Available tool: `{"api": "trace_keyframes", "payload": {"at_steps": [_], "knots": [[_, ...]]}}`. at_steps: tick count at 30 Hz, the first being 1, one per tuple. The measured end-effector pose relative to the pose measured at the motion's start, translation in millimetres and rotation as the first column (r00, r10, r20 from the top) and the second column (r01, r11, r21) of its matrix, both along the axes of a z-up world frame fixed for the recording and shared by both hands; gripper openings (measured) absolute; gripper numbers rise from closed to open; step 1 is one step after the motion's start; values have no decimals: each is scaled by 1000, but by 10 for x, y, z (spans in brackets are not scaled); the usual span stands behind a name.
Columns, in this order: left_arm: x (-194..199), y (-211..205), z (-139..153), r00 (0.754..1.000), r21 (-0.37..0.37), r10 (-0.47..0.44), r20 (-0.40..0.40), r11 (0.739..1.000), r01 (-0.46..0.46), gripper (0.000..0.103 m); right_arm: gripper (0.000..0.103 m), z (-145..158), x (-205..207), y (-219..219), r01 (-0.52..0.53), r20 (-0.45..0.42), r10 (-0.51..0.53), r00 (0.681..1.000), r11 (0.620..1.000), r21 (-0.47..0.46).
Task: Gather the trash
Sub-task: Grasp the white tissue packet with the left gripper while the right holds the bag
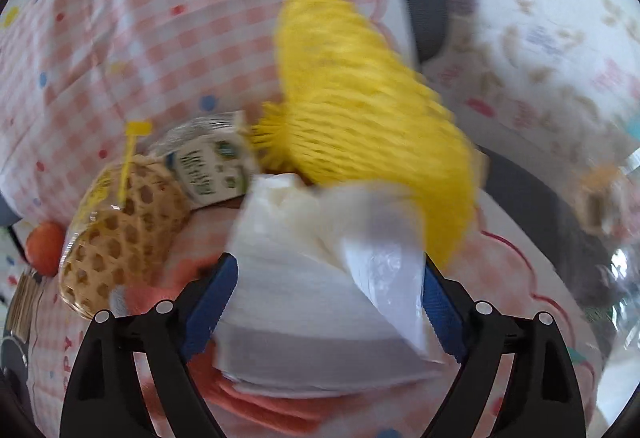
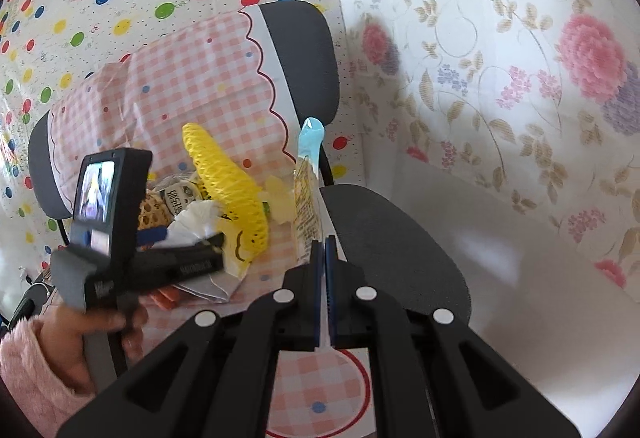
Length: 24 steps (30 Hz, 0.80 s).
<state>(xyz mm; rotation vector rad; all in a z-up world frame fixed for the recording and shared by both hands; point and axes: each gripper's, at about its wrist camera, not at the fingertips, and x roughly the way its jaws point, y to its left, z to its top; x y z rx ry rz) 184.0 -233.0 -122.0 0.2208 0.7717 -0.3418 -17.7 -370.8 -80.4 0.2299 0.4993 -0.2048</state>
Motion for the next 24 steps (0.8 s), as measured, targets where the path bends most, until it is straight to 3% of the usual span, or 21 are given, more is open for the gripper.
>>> {"api": "trace_keyframes", "payload": {"at_steps": [3, 5, 9, 12, 13, 17, 24], "knots": [[193, 162, -9, 998, -45, 10, -56, 999, -13, 88, 2, -27, 28, -15, -6, 1, 6, 1000, 1000, 15], [335, 216, -55, 992, -76, -33, -121, 997, 24, 85, 2, -43, 58, -7, -12, 0, 12, 1000, 1000, 22], [503, 284, -99, 980, -124, -85, -181, 990, 63, 57, 2, -47, 91, 45, -28, -1, 28, 1000, 999, 19], [524, 369, -38, 975, -206, -140, -174, 973, 103, 12, 2, -29, 93, 93, -32, -3, 32, 999, 999, 7], [504, 391, -4, 972, -231, -171, -163, 964, 131, 5, 2, -23, 91, 105, -33, -3, 33, 999, 999, 6], [286, 562, 242, 978, -269, -203, -57, 946, 180, 1, 2, 8, 69, 160, -38, -3, 38, 999, 999, 2], [-328, 1077, 712, 981, -360, -188, 56, 912, 195, 1, 2, 150, -29, 398, -69, 7, 69, 998, 998, -9]]}}
